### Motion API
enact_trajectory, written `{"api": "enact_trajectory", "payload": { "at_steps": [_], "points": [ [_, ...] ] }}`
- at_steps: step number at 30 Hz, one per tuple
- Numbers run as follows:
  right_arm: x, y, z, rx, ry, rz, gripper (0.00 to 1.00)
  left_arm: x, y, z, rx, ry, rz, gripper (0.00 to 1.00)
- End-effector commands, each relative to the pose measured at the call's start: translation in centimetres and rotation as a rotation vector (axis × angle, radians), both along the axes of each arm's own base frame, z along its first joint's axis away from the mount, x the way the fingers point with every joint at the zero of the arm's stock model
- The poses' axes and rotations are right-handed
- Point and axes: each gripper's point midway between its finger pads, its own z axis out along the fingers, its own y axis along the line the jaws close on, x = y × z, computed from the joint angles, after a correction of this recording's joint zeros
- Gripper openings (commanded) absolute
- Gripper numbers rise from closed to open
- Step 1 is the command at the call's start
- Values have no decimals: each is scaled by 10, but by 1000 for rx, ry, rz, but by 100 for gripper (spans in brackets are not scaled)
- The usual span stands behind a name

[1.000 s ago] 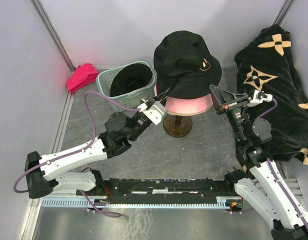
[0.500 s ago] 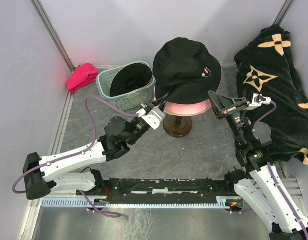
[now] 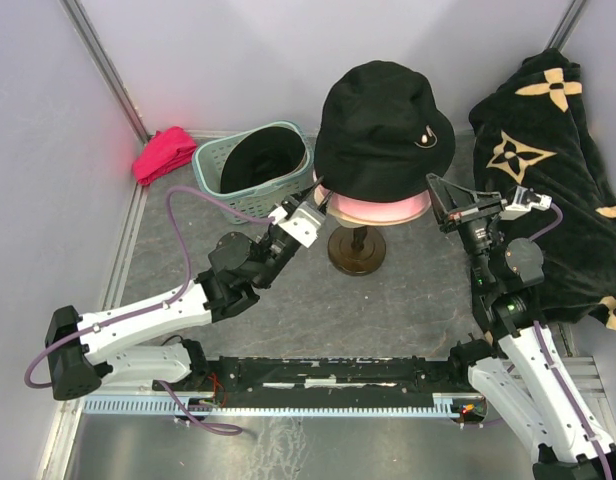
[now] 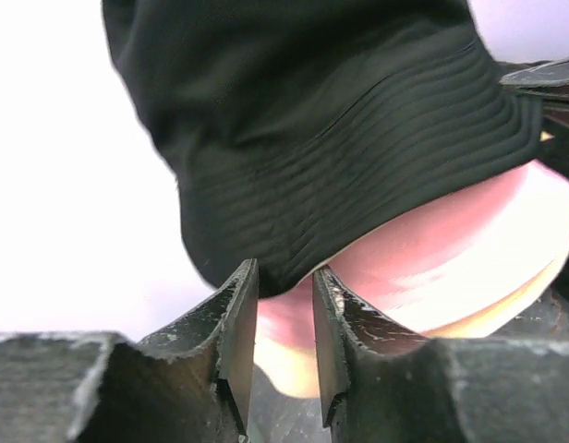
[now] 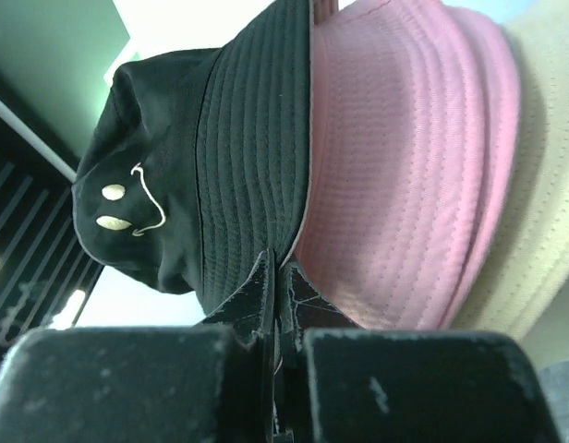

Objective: Stack the hats
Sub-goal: Stack the hat on the hat.

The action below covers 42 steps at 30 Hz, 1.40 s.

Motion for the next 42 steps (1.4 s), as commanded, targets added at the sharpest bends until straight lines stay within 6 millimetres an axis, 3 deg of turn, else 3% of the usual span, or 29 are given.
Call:
{"api": "enact_trajectory", "payload": {
  "at_steps": [1,12,20,23,28,32,42],
  "points": [
    [18,-22,-21,-37,84,-136,2,10,29,14,-104,52,103,40],
    [16,-14,-5,-50,32,-96,2,11,44,17,-172,77,150,47],
    [11,-12,6,-74,1,-82,2,21,58,20,-271,131,221,57],
    [11,-11,8,-79,-5,-78,2,34,64,19,-317,199,205,61],
    [10,-10,12,-82,-14,-74,2,68,90,28,-486,351,58,62],
    [9,-9,15,-84,-18,-70,2,81,109,37,-595,410,-88,63],
    [7,-8,22,-98,-23,-62,2,94,113,53,-829,542,-311,66]
  ]
}}
